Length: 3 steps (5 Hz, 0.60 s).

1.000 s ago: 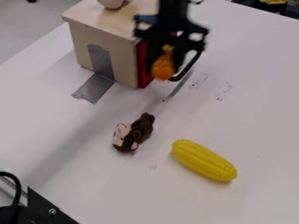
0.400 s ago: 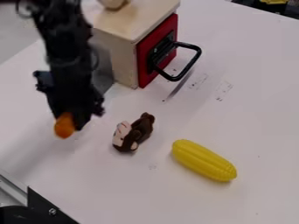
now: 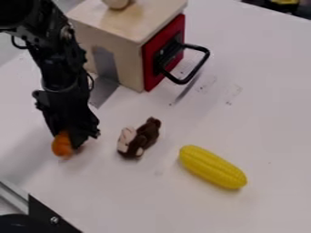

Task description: Move the orange object to the lower middle of the table

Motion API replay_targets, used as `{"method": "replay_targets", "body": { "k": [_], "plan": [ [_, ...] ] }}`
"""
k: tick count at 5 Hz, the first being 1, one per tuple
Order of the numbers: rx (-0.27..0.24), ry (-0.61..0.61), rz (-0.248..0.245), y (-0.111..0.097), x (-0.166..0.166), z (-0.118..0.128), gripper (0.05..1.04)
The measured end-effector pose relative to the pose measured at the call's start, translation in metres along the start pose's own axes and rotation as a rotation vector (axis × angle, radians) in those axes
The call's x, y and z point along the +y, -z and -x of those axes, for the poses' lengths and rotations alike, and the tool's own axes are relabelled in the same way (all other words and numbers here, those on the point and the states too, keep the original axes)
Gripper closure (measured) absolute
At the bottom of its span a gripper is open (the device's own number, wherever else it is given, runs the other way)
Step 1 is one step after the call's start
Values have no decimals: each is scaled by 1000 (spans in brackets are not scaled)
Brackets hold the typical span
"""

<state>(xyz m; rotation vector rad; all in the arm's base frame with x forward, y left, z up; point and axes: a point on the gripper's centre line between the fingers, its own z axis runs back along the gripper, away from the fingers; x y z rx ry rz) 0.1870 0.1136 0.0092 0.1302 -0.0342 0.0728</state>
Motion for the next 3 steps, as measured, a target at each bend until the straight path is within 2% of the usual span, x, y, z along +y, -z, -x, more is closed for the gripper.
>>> {"method": "replay_targets", "body": {
  "k": [1,2,3],
  "plan": [
    [10,2,9,-11,-5,2,233],
    [-31,21,20,-40,-11,-2,79],
    [-66,36,59,-67,-14,-1,83]
  ]
}}
